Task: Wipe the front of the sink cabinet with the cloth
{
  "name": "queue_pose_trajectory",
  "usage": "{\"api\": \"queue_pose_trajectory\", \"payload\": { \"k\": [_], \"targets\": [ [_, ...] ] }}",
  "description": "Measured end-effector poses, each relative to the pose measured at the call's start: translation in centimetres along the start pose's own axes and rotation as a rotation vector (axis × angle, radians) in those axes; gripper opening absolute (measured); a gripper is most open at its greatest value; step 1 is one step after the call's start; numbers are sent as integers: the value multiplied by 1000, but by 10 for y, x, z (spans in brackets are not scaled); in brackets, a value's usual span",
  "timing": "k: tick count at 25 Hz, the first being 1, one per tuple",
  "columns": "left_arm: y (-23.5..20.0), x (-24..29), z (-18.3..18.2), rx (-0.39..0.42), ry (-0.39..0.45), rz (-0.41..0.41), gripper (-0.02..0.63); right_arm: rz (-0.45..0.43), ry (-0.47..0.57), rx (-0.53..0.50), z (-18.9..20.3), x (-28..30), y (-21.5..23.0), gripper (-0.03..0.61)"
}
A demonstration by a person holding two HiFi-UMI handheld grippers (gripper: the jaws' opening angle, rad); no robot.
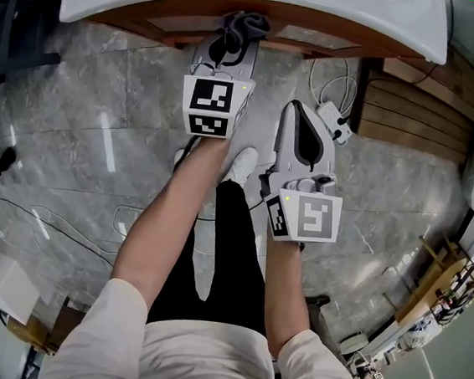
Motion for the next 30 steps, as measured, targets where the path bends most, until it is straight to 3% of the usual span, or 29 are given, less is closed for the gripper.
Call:
{"api": "queue_pose_trajectory", "payload": {
  "k": [8, 17, 30],
  "targets": [
    [-9, 0, 2, 31, -7, -12, 89, -11, -10, -21, -2, 9, -8, -2],
    [-24, -4, 3, -25, -20, -12, 89, -24, -20, -37, -2, 17, -18, -3],
    [-58, -11, 9, -36, -37, -55, 89, -48, -23, -51, 0, 30, -35, -2]
  ]
}}
Point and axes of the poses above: the fingertips, and each gripper's own axes: x forward along the fingers, y to its right, z out of its underside, the point moved 9 cm from there along -x, backward along the fingers, and after that the axes turned 12 degrees about -z, right-handed, at the moved point
